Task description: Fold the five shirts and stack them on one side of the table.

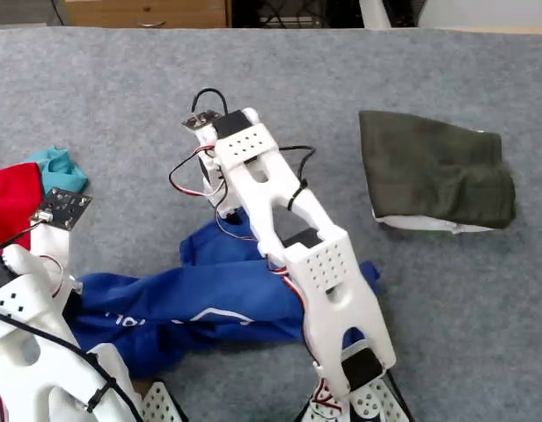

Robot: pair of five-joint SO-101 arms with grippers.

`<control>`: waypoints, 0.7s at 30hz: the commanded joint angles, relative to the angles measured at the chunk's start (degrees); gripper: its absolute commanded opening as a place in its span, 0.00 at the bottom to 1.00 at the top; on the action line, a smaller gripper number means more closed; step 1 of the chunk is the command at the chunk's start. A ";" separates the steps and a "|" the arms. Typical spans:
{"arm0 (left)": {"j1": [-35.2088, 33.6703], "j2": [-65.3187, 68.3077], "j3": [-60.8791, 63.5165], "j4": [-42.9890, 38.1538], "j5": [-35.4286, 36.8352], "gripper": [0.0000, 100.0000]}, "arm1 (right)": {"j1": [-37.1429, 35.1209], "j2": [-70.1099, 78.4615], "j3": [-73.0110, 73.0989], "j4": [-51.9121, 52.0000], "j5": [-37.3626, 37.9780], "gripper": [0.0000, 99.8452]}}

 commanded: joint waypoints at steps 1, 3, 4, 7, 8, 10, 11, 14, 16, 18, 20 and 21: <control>-0.57 -0.79 -0.13 -0.44 -0.53 0.03 | -0.97 -0.66 -4.35 -0.79 -0.44 0.24; -0.57 -0.79 -0.13 -0.44 -0.53 0.03 | -0.79 -0.66 -4.44 -2.64 -0.44 0.24; -0.57 -0.79 -0.13 -0.44 -0.53 0.03 | -0.70 -0.57 -4.35 -3.52 -0.35 0.24; -0.66 -0.79 -0.13 -0.44 -0.53 0.03 | -0.62 0.84 -4.88 -4.66 0.09 0.24; -0.84 -0.79 -0.13 -0.44 -0.53 0.03 | -0.62 1.54 -5.23 -4.92 0.09 0.24; -1.01 -0.79 -0.22 -0.44 -0.53 0.03 | -0.62 3.21 -5.85 -4.75 0.09 0.24; -1.01 -0.79 -0.22 -0.35 -0.53 0.03 | -0.62 3.82 -5.85 -4.66 0.09 0.24; -1.54 -0.79 -0.22 -0.35 -0.53 0.03 | -0.62 5.23 -5.93 -4.75 0.09 0.24; -1.54 -0.79 -0.13 -0.35 -0.53 0.03 | -0.35 5.76 -5.93 -4.84 0.18 0.24; -1.54 -0.79 -0.13 -0.35 -0.62 0.03 | 0.00 5.76 -5.93 -4.66 0.18 0.24; -1.54 -0.79 -0.13 -0.26 -0.62 0.03 | 0.62 4.88 -6.29 -3.96 0.18 0.24; -1.54 -0.79 -0.13 -0.26 -0.62 0.03 | 0.79 4.35 -6.99 -3.25 0.18 0.24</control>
